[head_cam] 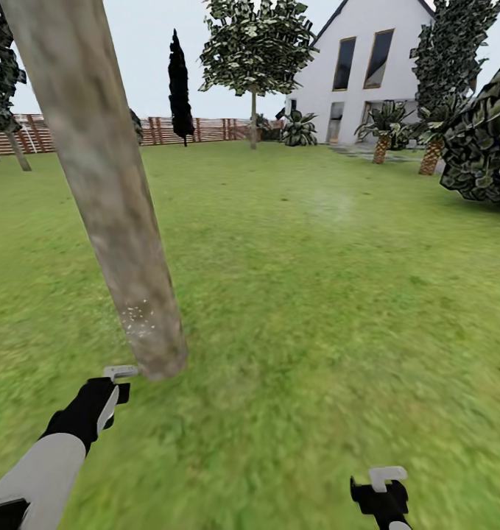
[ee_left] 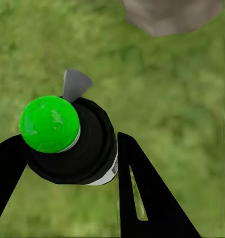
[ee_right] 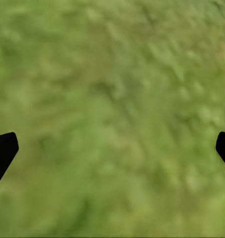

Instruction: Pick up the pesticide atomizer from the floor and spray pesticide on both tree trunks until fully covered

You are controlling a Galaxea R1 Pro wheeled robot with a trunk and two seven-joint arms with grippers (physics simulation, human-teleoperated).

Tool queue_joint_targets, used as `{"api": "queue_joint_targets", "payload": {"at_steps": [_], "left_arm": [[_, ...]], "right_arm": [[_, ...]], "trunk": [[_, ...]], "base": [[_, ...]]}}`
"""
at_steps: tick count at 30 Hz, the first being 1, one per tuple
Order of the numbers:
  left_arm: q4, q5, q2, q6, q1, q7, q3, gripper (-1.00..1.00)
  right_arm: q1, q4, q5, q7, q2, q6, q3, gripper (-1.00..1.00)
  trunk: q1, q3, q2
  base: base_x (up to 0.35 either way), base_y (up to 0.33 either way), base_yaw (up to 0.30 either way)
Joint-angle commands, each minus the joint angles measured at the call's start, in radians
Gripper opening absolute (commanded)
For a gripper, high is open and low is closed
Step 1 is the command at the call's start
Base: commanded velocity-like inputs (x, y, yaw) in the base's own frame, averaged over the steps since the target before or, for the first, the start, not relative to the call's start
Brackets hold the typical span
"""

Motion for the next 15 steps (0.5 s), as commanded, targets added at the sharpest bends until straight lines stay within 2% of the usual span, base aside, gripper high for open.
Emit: {"api": "queue_joint_targets", "payload": {"at_steps": [1, 10, 15], "left_arm": [[-0.002, -0.012, -0.002, 0.006, -0.001, -0.003, 0.003, -1.0], [-0.002, -0.012, -0.005, 0.006, -0.001, -0.003, 0.003, -1.0], [-0.002, -0.012, -0.005, 0.006, -0.001, -0.003, 0.003, -1.0]], "right_arm": [[0.0, 0.001, -0.004, -0.004, 0.0, -0.002, 0.008, 1.0], [0.0, 0.0, -0.004, -0.004, 0.0, -0.002, 0.008, 1.0], [0.0, 0.001, -0.004, -0.004, 0.0, -0.002, 0.008, 1.0]], "trunk": [[0.0, -0.001, 0.0], [0.0, -0.001, 0.0], [0.0, -0.001, 0.0]], "base": [[0.164, -0.237, 0.025], [0.13, -0.257, 0.007], [0.099, -0.266, 0.215]]}}
